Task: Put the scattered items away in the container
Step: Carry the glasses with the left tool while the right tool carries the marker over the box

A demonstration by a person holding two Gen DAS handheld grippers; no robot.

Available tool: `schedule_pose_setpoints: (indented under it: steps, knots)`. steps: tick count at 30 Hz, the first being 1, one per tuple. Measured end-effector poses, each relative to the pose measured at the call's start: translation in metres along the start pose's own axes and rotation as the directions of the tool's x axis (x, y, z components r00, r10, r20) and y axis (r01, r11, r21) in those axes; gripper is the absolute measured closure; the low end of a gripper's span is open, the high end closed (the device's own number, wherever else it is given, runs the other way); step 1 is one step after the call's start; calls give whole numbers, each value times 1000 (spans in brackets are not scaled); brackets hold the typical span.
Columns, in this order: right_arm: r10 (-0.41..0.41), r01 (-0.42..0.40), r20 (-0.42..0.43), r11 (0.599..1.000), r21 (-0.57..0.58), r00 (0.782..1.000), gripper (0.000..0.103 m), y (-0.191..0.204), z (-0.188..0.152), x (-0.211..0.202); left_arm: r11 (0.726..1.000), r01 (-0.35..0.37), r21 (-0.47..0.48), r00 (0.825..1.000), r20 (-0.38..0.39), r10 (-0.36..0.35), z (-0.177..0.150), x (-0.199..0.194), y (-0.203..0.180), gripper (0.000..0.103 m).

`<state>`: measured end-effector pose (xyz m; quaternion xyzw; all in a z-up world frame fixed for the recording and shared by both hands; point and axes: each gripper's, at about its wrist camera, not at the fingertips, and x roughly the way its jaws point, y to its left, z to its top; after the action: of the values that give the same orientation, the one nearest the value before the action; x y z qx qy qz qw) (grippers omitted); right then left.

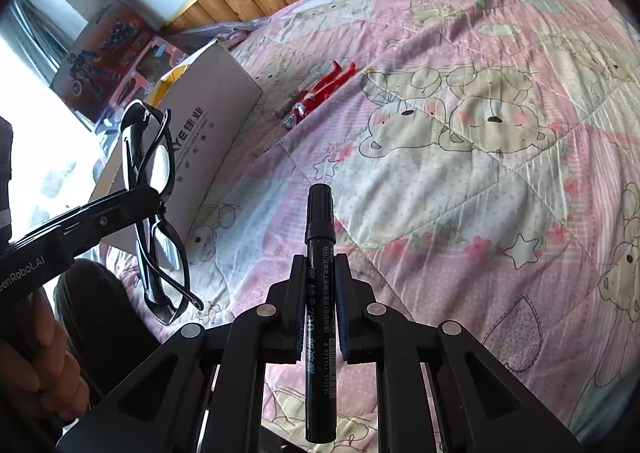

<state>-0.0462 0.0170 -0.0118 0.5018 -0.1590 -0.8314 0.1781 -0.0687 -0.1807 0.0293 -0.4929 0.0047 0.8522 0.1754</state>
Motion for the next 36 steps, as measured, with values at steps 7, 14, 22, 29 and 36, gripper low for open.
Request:
schedule_pose_setpoints:
  steps: [7, 14, 22, 29, 36]
  knots:
    - [-6, 6, 1, 1000, -11, 1000, 90, 11, -10, -3, 1000, 8, -12, 1000, 15, -8, -6, -14, 7, 89]
    - [-7, 7, -4, 999, -45, 1000, 90, 28, -18, -2, 1000, -2, -24, 999, 40, 3, -11, -31, 18, 89]
    - [-7, 7, 2, 995, -97, 1000, 90, 54, -23, -6, 1000, -6, -23, 996, 86, 8, -16, -59, 27, 89]
    - [13, -12, 9, 992, -130, 1000, 90, 79, -24, -11, 1000, 0, -16, 990, 138, 2, -17, -85, 32, 89]
    - [27, -21, 30, 984, -177, 999, 90, 107, -18, -20, 999, 13, -40, 985, 172, -6, -20, -103, 44, 89]
